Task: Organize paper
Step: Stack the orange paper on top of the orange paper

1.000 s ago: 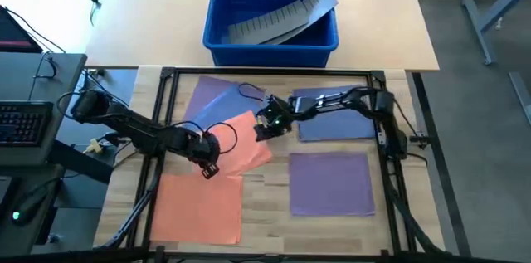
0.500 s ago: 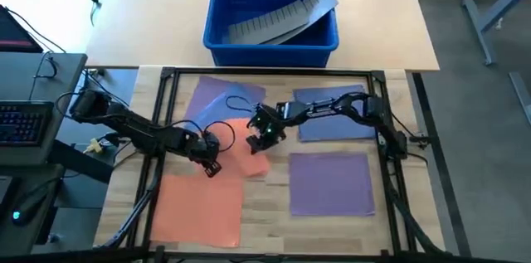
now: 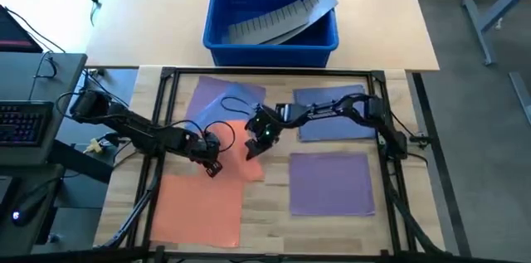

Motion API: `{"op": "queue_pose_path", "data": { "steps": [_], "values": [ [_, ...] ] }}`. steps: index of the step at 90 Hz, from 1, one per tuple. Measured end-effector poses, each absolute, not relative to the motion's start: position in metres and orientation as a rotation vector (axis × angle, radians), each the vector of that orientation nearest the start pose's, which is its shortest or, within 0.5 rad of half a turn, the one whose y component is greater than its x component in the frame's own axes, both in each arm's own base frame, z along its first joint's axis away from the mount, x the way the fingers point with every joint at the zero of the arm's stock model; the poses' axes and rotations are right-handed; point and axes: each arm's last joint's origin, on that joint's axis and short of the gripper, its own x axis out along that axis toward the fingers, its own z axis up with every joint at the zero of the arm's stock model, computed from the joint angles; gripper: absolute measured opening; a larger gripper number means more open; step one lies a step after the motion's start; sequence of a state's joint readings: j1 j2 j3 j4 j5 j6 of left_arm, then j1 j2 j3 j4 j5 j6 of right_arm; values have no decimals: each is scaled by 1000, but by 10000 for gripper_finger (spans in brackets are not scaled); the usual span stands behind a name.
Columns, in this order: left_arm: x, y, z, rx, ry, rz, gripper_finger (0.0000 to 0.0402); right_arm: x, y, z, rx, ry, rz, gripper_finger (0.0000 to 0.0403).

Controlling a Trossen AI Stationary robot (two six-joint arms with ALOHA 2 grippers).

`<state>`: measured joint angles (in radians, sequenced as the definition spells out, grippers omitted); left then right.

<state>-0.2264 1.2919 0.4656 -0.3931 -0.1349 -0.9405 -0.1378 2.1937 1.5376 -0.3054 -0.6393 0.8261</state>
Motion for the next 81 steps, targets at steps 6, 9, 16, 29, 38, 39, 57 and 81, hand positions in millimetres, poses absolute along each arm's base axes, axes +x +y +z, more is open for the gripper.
{"op": "queue_pose_path", "data": {
  "steps": [6,9,16,29,38,39,57,81],
  "values": [
    [187,-39,127,-601,1124,478,0,450,-52,137,1116,1096,-44,243],
    [187,-39,127,-597,1125,475,0,448,-54,135,1106,1107,-87,243],
    [187,-39,127,-585,1127,468,0,445,-58,134,1084,1122,-107,243],
    [187,-39,127,-566,1130,457,0,449,-56,140,1027,1077,6,243],
    [187,-39,127,-565,1130,456,0,446,-60,139,1021,1100,2,243],
    [187,-39,127,-565,1130,456,0,444,-61,138,1022,1110,-11,243],
    [187,-39,127,-561,1130,457,0,433,-79,134,984,1165,-97,243],
    [187,-39,127,-563,1130,457,0,418,-87,109,1060,1105,-26,243]
  ]
}}
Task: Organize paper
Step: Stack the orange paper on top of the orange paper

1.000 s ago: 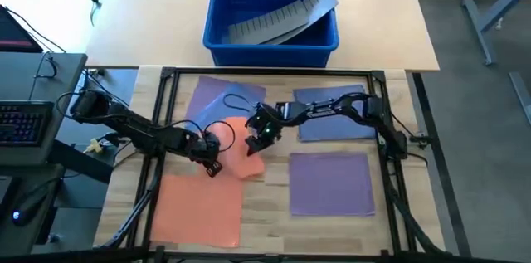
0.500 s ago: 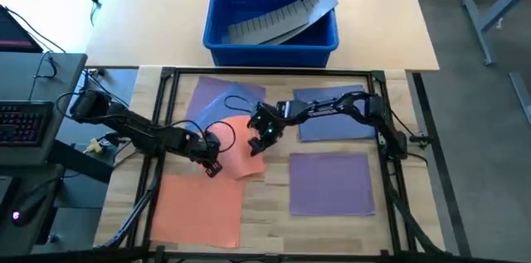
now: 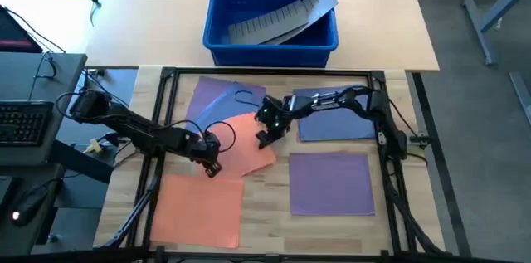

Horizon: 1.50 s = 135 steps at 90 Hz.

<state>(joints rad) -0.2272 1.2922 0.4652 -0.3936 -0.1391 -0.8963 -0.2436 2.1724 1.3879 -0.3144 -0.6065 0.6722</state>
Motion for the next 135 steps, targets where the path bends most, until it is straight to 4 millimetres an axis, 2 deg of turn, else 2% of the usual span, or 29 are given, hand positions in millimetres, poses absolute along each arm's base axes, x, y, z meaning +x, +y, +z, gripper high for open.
{"op": "queue_pose_path", "data": {
  "steps": [11,24,36,47,51,60,71,79,92,105,113,118,124,135],
  "values": [
    [187,-39,127,-578,1129,465,0,414,-89,108,1076,1037,40,243],
    [187,-39,127,-586,1129,467,0,409,-92,111,1096,983,-39,243],
    [187,-39,127,-597,1127,473,0,417,-93,118,1118,823,106,243],
    [187,-39,127,-606,1128,473,0,414,-94,113,1190,848,-69,243],
    [187,-39,127,-609,1128,475,0,415,-94,112,1185,833,-37,243],
    [187,-39,127,-611,1128,473,0,423,-92,127,1144,747,107,243],
    [187,-39,127,-615,1127,475,0,421,-89,120,1195,784,26,243],
    [187,-39,127,-626,1125,482,0,422,-86,118,1163,774,-28,243],
    [187,-39,127,-637,1116,496,0,426,-70,118,1125,777,-46,238],
    [189,-39,128,-653,1084,512,0,428,-57,117,1113,780,-68,187],
    [190,-38,129,-663,1073,533,0,429,-50,117,1095,774,-94,123],
    [193,-37,135,-657,1074,563,0,430,-49,117,1110,771,-109,70],
    [200,-36,149,-639,1074,596,0,430,-48,117,1132,766,-115,20],
    [211,-34,192,-555,1112,664,0,427,-51,130,1176,745,-178,4]
  ]
}}
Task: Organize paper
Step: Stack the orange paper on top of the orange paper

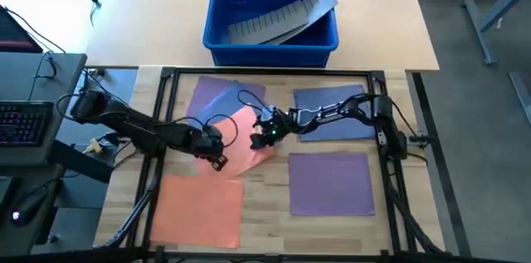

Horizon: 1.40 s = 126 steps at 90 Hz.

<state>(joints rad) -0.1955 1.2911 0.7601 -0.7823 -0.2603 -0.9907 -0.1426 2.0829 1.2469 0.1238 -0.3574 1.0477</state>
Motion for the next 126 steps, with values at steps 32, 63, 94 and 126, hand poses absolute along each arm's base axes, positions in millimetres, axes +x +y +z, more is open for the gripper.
{"op": "queue_pose_path", "data": {
  "steps": [32,63,94,126],
  "values": [
    [203,-46,348,-309,1042,653,0,391,-4,244,1223,585,-254,0],
    [171,-81,379,-190,978,379,0,370,151,236,1570,351,-438,0],
    [161,-102,378,-117,962,296,0,394,228,181,1742,291,-539,0],
    [155,-111,378,-126,950,272,0,463,255,181,1650,599,-287,0]
  ]
}}
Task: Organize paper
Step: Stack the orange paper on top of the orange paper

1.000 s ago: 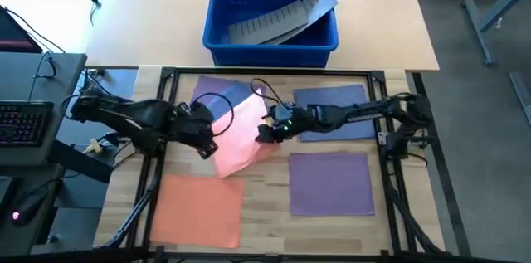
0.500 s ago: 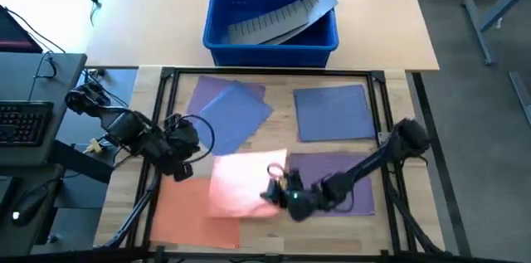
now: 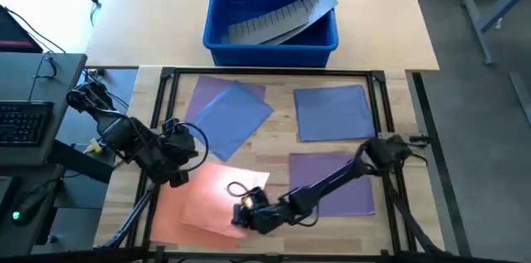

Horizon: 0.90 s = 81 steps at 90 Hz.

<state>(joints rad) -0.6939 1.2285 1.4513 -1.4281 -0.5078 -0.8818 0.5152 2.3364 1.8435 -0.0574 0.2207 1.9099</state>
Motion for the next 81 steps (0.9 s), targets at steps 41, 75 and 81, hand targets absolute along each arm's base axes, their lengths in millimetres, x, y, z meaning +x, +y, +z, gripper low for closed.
{"op": "queue_pose_path", "data": {
  "steps": [41,75,81],
  "values": [
    [152,-116,378,-117,945,244,0,497,244,151,1559,785,-165,0],
    [152,-116,378,-134,943,253,0,503,233,148,1649,669,-275,0],
    [152,-116,378,-133,943,252,0,502,235,149,1664,657,-285,0]
  ]
}}
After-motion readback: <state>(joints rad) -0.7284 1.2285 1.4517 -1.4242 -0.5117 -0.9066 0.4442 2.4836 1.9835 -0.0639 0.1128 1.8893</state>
